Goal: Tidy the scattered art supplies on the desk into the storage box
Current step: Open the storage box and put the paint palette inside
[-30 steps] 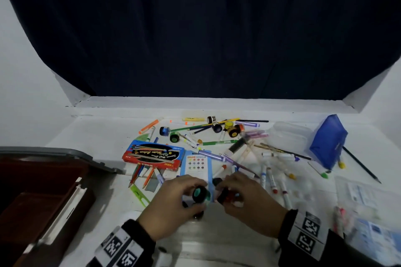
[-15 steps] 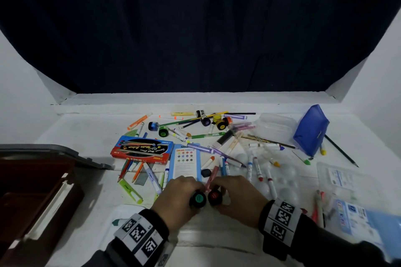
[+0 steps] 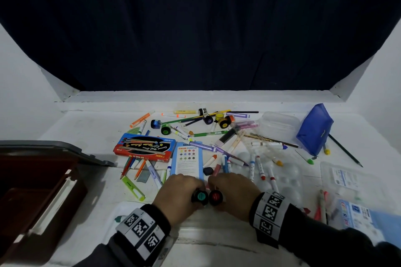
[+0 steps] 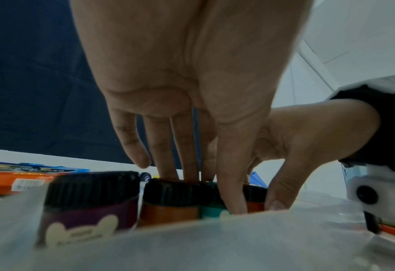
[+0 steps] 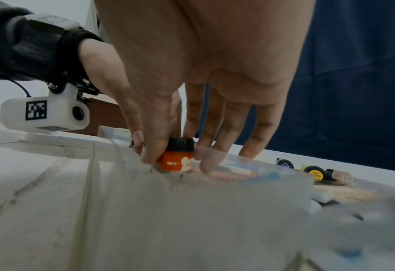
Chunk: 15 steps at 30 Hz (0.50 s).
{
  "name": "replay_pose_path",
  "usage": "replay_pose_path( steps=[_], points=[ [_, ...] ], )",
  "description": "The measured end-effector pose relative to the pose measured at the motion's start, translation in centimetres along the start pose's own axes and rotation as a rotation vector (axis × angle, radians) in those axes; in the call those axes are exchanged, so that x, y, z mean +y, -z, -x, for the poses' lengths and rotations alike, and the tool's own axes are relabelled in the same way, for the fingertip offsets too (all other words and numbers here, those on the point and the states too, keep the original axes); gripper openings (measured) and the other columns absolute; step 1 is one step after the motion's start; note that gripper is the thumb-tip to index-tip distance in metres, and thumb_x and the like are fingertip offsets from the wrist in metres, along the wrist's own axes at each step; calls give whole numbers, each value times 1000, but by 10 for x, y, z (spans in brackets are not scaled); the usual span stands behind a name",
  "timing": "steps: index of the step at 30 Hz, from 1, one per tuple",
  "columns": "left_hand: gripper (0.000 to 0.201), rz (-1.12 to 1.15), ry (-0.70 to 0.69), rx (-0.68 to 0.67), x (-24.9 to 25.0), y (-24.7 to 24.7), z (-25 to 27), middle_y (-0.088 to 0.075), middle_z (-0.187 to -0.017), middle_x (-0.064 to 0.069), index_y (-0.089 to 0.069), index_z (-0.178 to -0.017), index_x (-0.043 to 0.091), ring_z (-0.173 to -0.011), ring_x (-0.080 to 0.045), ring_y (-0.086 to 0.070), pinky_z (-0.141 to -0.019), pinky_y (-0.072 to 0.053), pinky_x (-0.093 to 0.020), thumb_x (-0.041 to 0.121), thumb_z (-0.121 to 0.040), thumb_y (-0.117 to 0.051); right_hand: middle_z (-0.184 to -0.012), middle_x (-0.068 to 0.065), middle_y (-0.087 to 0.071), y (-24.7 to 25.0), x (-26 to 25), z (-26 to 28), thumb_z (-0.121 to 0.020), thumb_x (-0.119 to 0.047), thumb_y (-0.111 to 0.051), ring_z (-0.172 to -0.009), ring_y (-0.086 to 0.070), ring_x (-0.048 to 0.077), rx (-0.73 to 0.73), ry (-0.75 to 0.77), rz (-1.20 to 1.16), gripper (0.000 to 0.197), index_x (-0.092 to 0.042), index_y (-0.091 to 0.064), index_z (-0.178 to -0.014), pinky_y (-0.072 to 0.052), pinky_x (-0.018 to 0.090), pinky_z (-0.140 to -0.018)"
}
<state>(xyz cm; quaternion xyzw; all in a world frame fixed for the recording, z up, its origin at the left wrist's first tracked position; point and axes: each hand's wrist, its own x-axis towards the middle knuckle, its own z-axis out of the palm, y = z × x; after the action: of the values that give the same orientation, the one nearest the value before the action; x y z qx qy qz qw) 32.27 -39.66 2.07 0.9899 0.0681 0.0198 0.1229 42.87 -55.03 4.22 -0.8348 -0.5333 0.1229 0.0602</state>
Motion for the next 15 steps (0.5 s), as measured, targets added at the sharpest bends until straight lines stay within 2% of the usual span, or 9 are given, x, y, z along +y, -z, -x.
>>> replay_pose_path(
  steps=[3,9,15],
  points=[
    [30,-50,-16,-4,0,-3,0,-71,-108,6,-67,-108,29,-103,-20,-65,-90,-49,-35,38,-80,-71,-116,5,-63,3,-2,-2,-85,-33,-68,-106,-60,25,-22,-17,6,36,-19,-54,-115,-50,38,-88],
    [31,-143,-42,-14,3,-3,1,-67,-113,4,-58,-112,25,-105,-23,-62,-93,-45,-36,39,-86,-65,-114,6,-64,5,-2,-4,-83,-34,-70,-105,-60,25,-36,-29,27,33,-18,-56,-109,-48,35,-86],
    [35,-174,-23,-39,3,-1,-3,-66,-114,4,-56,-112,26,-105,-23,-61,-92,-44,-35,43,-83,-67,-114,6,-64,4,-2,-8,-80,-37,-74,-105,-60,25,-61,-33,65,41,-16,-58,-112,-50,36,-88]
  ],
)
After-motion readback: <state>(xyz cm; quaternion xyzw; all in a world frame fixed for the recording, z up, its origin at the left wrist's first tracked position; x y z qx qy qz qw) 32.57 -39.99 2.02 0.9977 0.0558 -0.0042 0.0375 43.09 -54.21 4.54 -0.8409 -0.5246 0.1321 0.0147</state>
